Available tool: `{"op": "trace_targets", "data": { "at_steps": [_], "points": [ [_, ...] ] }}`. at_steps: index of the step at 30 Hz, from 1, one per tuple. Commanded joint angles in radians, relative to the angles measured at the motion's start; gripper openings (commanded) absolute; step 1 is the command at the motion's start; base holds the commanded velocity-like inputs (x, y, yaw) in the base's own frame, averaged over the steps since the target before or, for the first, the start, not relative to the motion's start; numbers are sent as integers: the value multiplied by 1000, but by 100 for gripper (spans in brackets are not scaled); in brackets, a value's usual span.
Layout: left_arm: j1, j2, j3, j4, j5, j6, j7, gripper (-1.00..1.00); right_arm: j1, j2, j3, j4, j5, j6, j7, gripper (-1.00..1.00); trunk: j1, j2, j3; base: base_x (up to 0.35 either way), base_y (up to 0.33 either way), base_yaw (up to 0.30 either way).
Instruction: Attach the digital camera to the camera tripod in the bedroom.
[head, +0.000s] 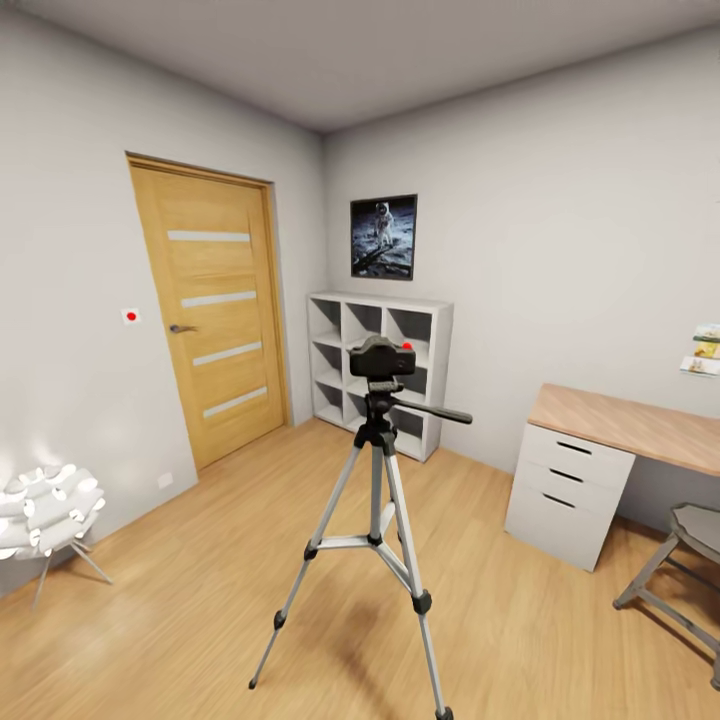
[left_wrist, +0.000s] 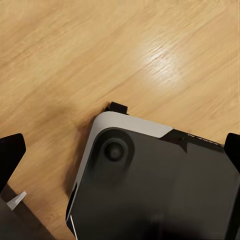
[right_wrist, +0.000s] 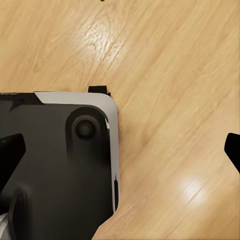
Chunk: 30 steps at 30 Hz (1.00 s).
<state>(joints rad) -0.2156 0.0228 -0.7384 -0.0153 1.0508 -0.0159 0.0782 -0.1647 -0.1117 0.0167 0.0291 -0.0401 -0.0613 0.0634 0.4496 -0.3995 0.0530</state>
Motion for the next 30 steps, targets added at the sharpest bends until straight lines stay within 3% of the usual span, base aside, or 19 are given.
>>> {"op": "trace_targets", "data": {
  "at_steps": [1,14,30],
  "points": [
    [0,0,-8,-2,7,-1,5,100,-1,0,2,3,-4,-6,4,100,0,-1,1,0,0,0],
    [0,0,-9,-2,7,-1,5,100,-1,0,2,3,-4,-6,4,100,0,-1,19,0,0,0],
    [1,0,-9,-2,8,-1,5,100,-1,-5,2,3,2,-12,4,100,0,-1,21,0,0,0]
  ]
}}
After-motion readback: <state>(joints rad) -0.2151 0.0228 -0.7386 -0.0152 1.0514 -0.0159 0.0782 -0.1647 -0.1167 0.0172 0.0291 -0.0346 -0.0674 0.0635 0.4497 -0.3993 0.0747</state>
